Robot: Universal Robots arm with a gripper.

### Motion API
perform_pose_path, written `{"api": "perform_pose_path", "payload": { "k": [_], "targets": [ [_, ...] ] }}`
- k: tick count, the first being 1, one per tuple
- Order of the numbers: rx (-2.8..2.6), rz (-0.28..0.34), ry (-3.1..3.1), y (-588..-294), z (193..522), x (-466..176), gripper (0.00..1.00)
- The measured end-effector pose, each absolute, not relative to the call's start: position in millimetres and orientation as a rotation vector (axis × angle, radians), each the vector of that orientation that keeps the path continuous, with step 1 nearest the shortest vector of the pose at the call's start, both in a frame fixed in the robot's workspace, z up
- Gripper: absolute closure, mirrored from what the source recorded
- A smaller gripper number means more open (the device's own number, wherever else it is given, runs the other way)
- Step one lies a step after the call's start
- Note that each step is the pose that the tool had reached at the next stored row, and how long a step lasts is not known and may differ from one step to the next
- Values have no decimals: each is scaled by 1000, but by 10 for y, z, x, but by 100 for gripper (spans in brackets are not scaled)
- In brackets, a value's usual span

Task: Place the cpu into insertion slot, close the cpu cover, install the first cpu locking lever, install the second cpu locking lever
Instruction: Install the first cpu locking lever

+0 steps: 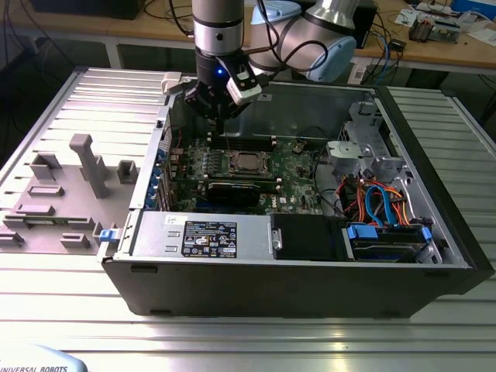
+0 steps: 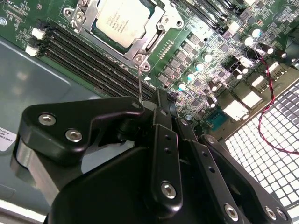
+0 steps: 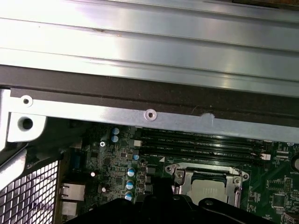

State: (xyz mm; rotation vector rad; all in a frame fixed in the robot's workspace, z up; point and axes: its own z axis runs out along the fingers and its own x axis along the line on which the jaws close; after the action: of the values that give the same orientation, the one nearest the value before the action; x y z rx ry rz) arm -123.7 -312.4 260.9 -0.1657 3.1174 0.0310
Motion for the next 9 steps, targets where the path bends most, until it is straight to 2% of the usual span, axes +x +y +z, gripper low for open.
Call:
{"api": "perform_pose_path", "payload": {
  "k": [9],
  "targets": [
    [-166,31,3118,-3124,2610,-1232,89]
  ]
}}
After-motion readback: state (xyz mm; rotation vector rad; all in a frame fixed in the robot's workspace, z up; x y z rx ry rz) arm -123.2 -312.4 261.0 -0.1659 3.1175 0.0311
